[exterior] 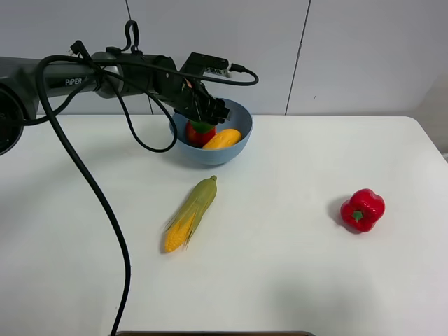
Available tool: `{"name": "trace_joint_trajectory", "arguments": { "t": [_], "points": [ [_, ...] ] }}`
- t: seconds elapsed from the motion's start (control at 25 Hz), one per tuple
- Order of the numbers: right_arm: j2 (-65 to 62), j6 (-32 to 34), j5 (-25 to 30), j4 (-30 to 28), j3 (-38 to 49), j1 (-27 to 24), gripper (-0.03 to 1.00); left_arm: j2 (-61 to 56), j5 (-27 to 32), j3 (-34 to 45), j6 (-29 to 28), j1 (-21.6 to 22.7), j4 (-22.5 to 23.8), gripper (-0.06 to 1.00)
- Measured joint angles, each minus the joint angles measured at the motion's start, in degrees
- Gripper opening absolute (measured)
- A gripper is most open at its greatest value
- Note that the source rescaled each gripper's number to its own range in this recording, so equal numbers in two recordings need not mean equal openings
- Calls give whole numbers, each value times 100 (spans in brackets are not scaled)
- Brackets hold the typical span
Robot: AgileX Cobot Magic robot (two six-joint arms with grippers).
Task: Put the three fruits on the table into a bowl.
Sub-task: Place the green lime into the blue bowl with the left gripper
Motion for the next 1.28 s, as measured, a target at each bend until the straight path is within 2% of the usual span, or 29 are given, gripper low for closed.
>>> {"name": "trace_joint_trajectory", "arguments": {
  "t": [0.48, 0.68, 0.72, 0.84, 0.92, 1.16, 1.28],
  "points": [
    [0, 0, 0, 0, 0, 0, 100, 73, -174, 0, 18, -6, -76, 3],
    [0, 0, 0, 0, 0, 0, 100, 73, -174, 0, 371, -6, -76, 4],
    [0, 0, 0, 0, 0, 0, 100, 73, -174, 0, 503, -6, -76, 10],
    [0, 0, 0, 0, 0, 0, 100, 73, -210, 0, 739, -6, -76, 45],
    [0, 0, 0, 0, 0, 0, 100, 73, -222, -7, 788, -6, -76, 65],
    [0, 0, 0, 0, 0, 0, 100, 73, -223, -7, 815, -6, -76, 94],
    [0, 0, 0, 0, 0, 0, 100, 73, -223, -7, 815, -6, -8, 98]
  ]
}}
